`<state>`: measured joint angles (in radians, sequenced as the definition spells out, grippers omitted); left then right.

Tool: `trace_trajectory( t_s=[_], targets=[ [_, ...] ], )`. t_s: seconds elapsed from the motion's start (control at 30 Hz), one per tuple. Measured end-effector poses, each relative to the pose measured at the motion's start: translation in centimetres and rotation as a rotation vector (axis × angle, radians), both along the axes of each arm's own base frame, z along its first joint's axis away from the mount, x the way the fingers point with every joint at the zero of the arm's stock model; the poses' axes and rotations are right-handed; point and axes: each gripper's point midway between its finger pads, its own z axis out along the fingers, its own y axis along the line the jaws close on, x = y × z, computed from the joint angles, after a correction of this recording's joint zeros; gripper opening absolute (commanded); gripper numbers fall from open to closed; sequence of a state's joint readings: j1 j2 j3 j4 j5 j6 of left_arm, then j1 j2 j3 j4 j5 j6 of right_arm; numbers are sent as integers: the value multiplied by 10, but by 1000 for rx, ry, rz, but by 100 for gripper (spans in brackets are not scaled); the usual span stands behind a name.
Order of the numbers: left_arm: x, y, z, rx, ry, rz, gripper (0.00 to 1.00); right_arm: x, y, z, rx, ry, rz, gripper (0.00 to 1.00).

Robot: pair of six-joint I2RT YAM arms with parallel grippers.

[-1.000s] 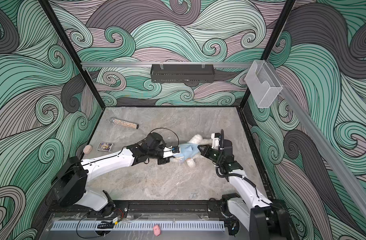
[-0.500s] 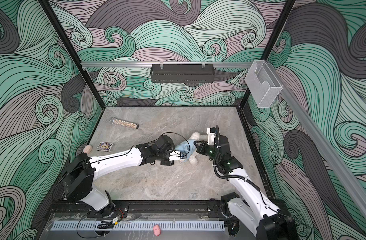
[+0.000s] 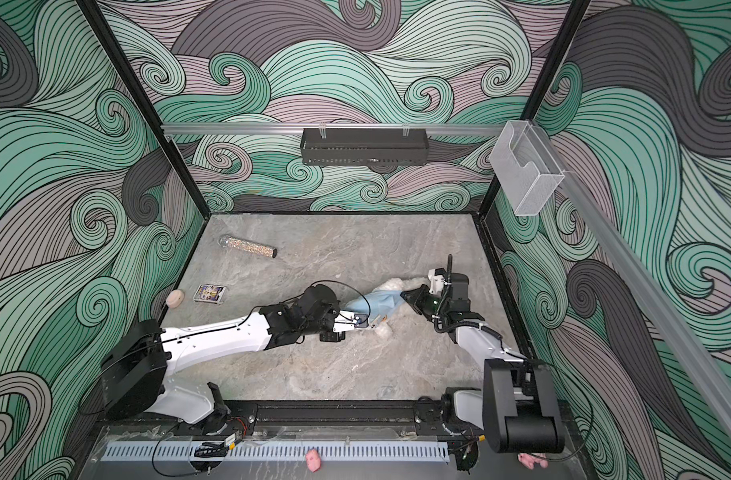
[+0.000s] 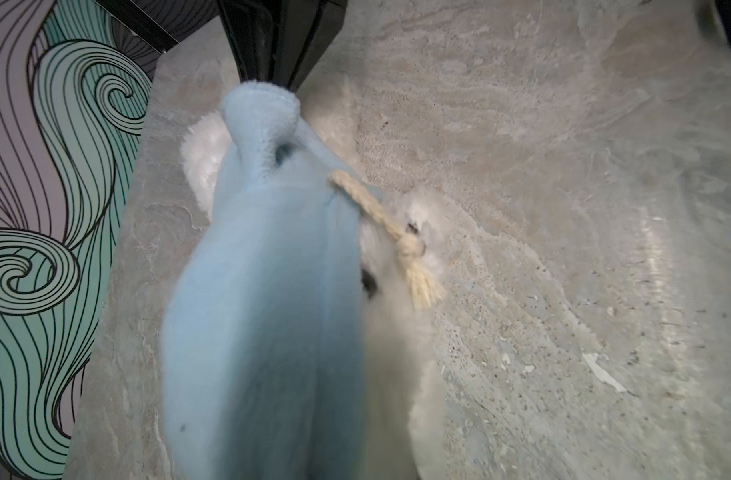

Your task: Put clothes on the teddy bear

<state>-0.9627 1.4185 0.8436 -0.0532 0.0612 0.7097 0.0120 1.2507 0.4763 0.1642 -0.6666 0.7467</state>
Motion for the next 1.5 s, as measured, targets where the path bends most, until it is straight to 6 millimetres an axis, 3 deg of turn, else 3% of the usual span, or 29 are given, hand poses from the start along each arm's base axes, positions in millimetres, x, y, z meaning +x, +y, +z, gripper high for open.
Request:
trace_trajectory(
  t_s=[0.07,0.23,0.3,0.43,0.53,0.63,0.77,0.9,0.97,1.03,1.17,1.33,1.5],
  targets=[
    [4,9,9,-45,-2,23,0,-2,9,10,-17,-68,59,4],
    [17,29,11,-47,2,58,0,-2,16,39,-230,-282,141,41],
    [20,32,10,-37,-2,58,0,-7,21,57,-314,-386,167,50],
    [20,33,9,-24,-17,35,0,-31,51,107,-400,-637,281,64],
    [18,32,9,-19,-20,14,0,-44,76,131,-401,-756,378,71],
    [16,31,9,-15,-27,-12,0,-50,103,133,-362,-786,491,75],
    [12,30,8,-10,-26,-40,0,-56,137,112,-293,-733,650,75],
    [11,29,7,-9,-25,-47,0,-67,154,87,-248,-665,756,68],
    [11,30,7,-9,-24,-48,1,-71,158,81,-242,-649,779,52],
    [9,31,5,-2,-17,-51,3,-72,160,77,-249,-642,779,28],
    [9,31,4,2,-6,-47,11,-65,154,69,-289,-623,729,3],
    [9,36,0,-25,-5,-9,27,-64,147,66,-305,-642,667,0],
    [3,50,5,-88,-27,50,34,-63,145,64,-285,-636,640,0]
  ],
)
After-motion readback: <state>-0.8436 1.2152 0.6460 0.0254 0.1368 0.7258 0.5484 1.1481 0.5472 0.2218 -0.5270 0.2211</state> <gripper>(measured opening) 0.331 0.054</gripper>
